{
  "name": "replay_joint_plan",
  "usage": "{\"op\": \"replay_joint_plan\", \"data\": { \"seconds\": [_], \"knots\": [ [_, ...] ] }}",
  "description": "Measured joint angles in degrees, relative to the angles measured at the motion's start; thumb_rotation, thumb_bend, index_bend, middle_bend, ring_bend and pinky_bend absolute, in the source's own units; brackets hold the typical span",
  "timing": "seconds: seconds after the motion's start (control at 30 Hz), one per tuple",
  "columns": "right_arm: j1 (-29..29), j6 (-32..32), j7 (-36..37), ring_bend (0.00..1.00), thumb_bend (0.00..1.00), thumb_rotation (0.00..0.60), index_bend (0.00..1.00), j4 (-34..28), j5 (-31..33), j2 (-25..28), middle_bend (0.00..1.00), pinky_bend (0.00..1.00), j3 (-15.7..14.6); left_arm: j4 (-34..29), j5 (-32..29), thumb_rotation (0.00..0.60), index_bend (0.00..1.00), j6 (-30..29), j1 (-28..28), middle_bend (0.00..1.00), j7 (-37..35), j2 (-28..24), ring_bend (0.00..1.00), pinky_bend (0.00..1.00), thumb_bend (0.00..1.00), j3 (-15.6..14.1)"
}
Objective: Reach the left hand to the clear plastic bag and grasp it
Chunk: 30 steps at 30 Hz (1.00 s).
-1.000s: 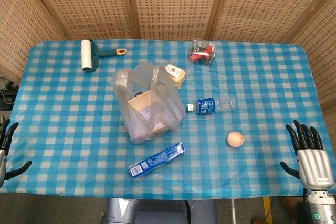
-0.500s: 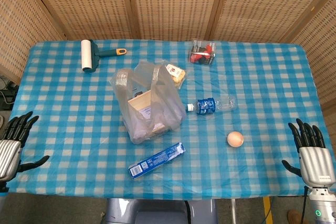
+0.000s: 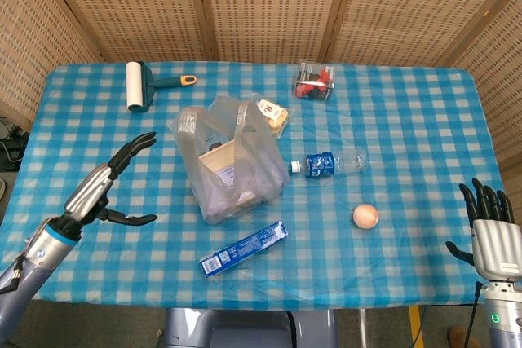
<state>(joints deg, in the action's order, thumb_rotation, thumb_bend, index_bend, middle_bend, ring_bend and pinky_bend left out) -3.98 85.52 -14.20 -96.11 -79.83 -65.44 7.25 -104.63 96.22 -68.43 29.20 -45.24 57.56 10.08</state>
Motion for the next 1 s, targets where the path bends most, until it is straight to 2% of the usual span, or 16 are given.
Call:
{"op": "replay_joint_plan", "data": {
  "seconds": [0.33,0.63,0.8,1.0],
  "knots": [
    [-0.30,-0.42,-0.06,0.00,0.00,0.600,0.00,0.40,1.18,-0.10,0.00,0.00,0.33,-2.06,-7.78,0.600,0.00,10.55,9.73,0.00,-11.73,-0.02,0.00,0.00,0.00,5.00],
    [-0.50,-0.67,-0.07,0.00,0.00,0.600,0.00,0.55,1.74,-0.09,0.00,0.00,0.39,-2.01,-9.93,0.600,0.00,16.95,15.85,0.00,-26.53,0.17,0.00,0.00,0.00,7.76],
    [-0.69,-1.00,-0.23,0.00,0.00,0.600,0.00,0.64,2.09,-0.17,0.00,0.00,0.36,-1.50,-10.64,0.600,0.00,20.70,19.45,0.00,-30.41,1.15,0.00,0.00,0.00,8.43],
    [-0.79,-1.20,-0.08,0.00,0.00,0.600,0.00,0.76,2.64,-0.14,0.00,0.00,0.50,-0.84,-13.39,0.600,0.00,23.34,22.42,0.00,-30.78,3.60,0.00,0.00,0.00,9.27]
  ]
}}
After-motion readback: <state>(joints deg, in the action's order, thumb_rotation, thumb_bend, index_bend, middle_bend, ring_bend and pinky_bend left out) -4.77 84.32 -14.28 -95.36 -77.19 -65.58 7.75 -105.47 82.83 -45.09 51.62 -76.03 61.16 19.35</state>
